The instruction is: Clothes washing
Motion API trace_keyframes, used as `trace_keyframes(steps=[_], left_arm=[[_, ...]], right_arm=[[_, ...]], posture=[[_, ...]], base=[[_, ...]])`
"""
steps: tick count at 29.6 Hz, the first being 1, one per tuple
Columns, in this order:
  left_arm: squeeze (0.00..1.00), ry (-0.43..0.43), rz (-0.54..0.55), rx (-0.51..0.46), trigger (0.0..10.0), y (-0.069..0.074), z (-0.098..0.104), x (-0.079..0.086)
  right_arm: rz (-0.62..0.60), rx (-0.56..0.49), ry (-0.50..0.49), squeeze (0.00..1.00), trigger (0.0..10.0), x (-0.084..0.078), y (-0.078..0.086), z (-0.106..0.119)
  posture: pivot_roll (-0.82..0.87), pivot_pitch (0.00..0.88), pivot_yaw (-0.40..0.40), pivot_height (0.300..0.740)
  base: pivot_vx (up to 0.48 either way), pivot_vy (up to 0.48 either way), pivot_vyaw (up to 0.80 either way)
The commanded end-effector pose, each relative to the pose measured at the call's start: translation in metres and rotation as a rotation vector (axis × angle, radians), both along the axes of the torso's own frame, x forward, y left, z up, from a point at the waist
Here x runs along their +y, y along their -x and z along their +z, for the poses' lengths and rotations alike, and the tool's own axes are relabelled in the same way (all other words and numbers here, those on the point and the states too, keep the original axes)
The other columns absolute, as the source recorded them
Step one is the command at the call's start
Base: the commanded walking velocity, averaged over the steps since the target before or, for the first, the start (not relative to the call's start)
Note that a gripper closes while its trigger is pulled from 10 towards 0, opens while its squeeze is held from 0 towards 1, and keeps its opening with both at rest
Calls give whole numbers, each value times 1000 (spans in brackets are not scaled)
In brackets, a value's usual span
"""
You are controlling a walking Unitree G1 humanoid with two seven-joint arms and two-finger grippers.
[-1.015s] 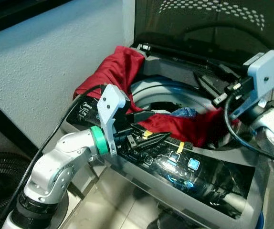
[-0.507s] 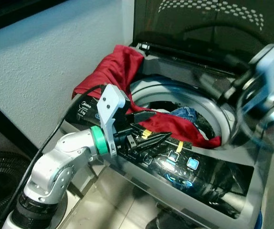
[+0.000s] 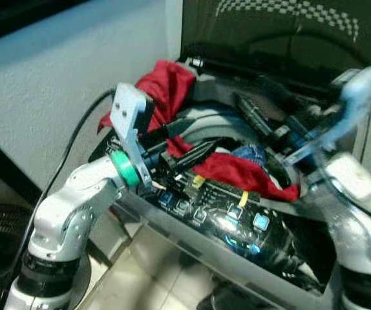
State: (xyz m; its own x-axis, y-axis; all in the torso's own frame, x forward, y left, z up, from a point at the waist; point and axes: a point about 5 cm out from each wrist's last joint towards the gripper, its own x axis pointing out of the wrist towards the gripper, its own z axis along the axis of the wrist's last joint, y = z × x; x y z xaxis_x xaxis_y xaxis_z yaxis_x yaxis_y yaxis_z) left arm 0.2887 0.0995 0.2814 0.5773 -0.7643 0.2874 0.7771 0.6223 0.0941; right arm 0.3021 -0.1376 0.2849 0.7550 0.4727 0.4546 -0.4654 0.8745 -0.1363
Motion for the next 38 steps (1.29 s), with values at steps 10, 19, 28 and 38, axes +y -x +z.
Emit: trace_keyframes(steps=[10,19,28,38], left_arm=[[0,85,376,7,10000,-23,-6,23],[0,126,438,25,10000,-31,-8,25],[0,150,462,27,10000,-36,-11,19],[0,154,459,27,10000,-38,-12,16]], right_arm=[[-396,79,-177,0,10000,-16,-11,-31],[-395,88,-192,0,10000,-7,-15,-40],[-399,70,-186,0,10000,-3,-18,-39],[-394,53,-184,0,10000,-2,-17,-40]], posture=[[62,33,57,740],[57,12,44,740],[48,0,34,740],[42,0,38,740]], base=[[0,0,0],[0,0,0],[0,0,0],[0,0,0]])
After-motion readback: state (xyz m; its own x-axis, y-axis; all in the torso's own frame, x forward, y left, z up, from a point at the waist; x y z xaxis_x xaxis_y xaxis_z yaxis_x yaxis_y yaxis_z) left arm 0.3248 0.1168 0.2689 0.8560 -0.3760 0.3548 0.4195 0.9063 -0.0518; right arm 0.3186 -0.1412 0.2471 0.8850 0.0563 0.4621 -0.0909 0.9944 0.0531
